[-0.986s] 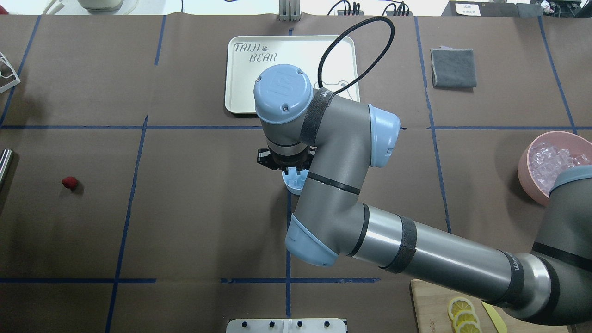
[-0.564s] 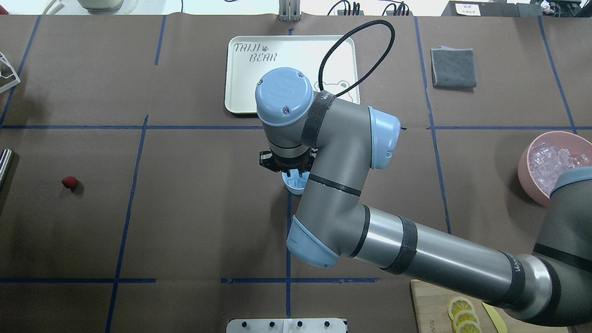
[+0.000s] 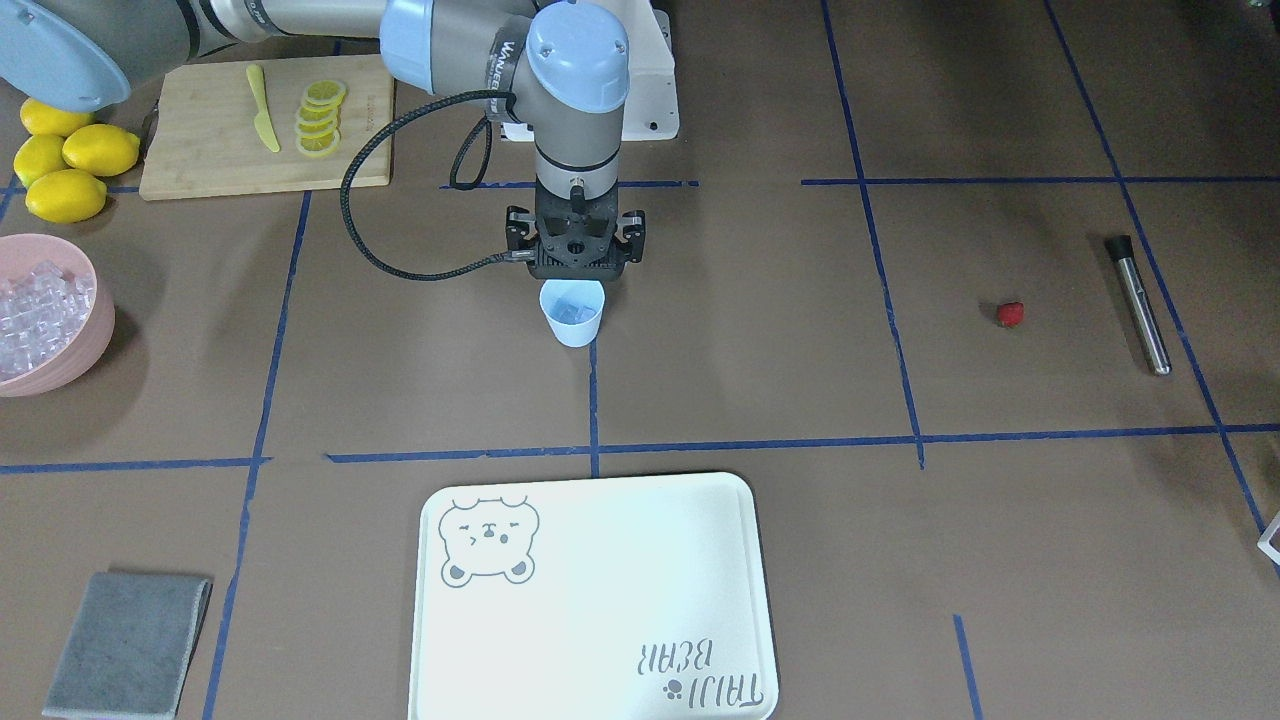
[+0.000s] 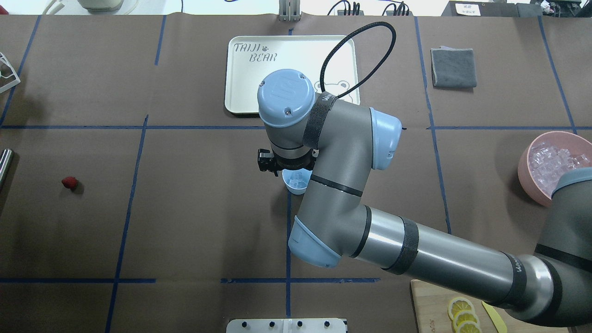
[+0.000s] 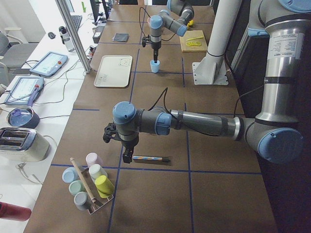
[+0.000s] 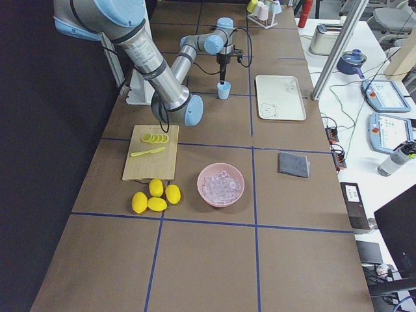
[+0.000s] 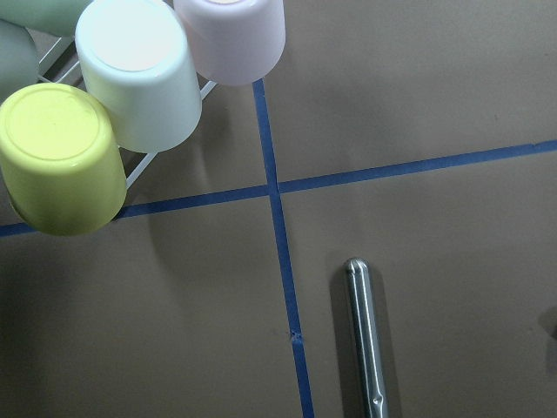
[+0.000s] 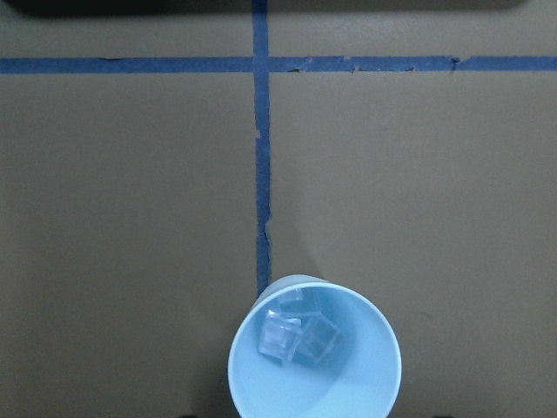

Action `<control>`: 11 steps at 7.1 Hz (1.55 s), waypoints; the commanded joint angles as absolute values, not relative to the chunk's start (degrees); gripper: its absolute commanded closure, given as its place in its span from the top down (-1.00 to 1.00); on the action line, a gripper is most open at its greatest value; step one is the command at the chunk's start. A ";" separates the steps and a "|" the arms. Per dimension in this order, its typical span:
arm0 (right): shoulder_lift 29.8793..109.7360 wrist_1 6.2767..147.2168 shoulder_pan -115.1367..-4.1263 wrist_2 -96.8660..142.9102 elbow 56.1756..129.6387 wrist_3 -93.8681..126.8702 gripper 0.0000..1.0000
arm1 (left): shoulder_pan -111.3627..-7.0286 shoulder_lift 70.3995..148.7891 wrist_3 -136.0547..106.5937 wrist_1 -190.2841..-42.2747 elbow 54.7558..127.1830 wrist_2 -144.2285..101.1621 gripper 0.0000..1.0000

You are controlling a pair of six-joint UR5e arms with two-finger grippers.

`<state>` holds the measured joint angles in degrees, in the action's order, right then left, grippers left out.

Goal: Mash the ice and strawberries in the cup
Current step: 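Lower the right gripper into the cup and release the ice cube, then withdraw the right gripper from the cup while the left gripper reaches the strawberry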

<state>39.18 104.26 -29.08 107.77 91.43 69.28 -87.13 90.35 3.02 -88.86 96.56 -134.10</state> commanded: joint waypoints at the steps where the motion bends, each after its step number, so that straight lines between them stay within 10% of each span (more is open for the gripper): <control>1: 39.63 104.41 -31.10 108.02 94.29 69.26 0.98 | -84.31 90.53 3.16 -88.86 97.29 -133.51 1.00; 6: 57.09 103.89 -49.70 118.97 111.16 49.29 0.98 | -74.30 86.86 -16.97 -103.29 103.01 -132.72 1.00; 11: 75.57 103.71 -75.20 132.16 106.98 8.85 0.98 | -53.64 83.14 -51.64 -126.54 101.96 -117.36 0.99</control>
<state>72.53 103.71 -70.39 129.44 109.09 16.85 -57.53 83.16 -46.83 -123.56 102.58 -120.57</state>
